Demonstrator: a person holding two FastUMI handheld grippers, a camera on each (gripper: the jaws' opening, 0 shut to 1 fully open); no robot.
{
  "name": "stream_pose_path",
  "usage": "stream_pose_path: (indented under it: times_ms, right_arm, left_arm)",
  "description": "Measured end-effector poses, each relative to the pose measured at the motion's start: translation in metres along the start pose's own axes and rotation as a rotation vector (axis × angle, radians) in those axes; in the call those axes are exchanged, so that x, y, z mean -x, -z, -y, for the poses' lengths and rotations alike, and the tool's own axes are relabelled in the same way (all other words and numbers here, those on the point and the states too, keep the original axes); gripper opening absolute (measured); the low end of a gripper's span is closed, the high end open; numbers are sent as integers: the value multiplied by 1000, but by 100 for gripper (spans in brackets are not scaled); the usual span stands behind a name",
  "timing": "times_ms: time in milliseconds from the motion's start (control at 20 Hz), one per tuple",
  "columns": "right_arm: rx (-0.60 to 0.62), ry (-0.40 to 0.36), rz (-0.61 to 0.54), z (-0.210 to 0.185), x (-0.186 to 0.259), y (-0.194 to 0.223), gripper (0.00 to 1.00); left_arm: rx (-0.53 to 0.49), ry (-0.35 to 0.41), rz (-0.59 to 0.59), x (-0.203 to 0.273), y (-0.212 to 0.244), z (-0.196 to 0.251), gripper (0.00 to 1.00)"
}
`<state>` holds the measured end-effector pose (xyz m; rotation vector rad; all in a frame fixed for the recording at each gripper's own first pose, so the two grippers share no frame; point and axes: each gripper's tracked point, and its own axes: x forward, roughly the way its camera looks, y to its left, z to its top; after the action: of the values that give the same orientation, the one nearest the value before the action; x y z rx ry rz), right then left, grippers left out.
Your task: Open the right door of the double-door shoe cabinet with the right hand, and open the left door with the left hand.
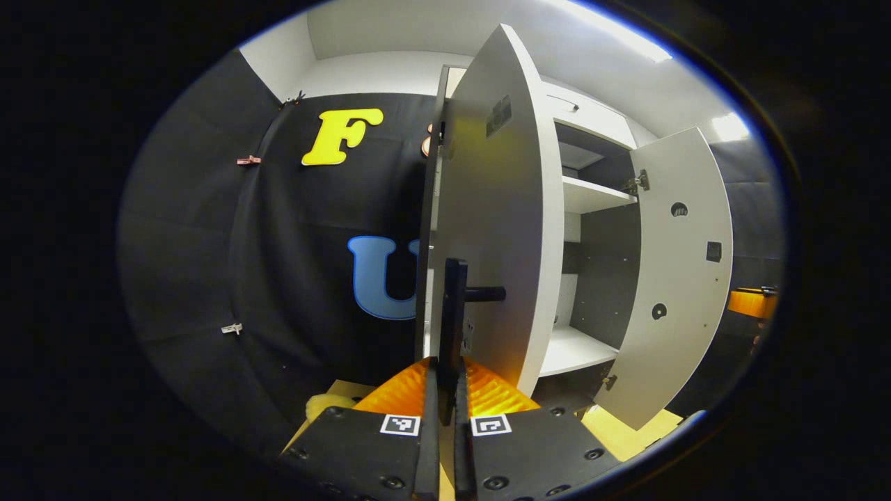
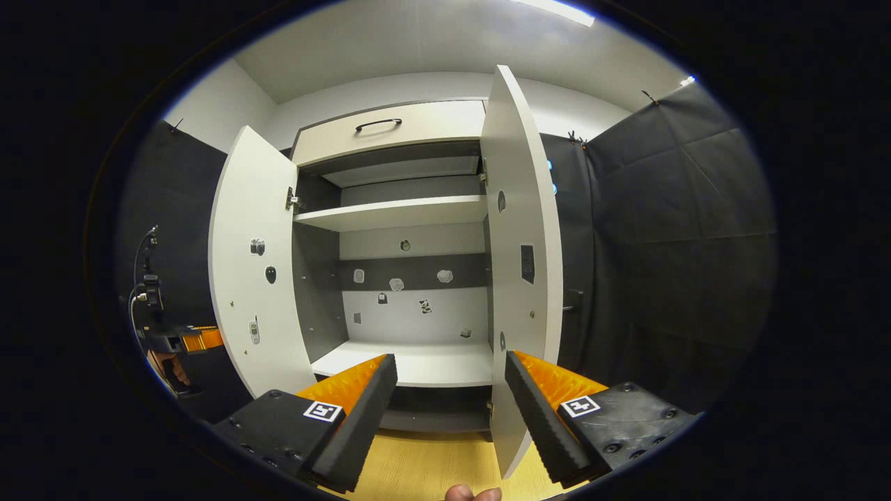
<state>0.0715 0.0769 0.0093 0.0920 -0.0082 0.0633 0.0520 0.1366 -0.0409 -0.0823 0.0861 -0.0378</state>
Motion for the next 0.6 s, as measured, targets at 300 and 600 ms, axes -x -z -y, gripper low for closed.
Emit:
stream_pose_path:
  times_ms: [300,600]
  right_arm:
    - [2,-16,-5,-6,-3,3,98]
    - [7,-24,-7,-12,-6,5,98]
  left_arm:
    - [42,-26,4,2,-3,-31,5]
    - [6,-53,-2,1,-2,-32,5]
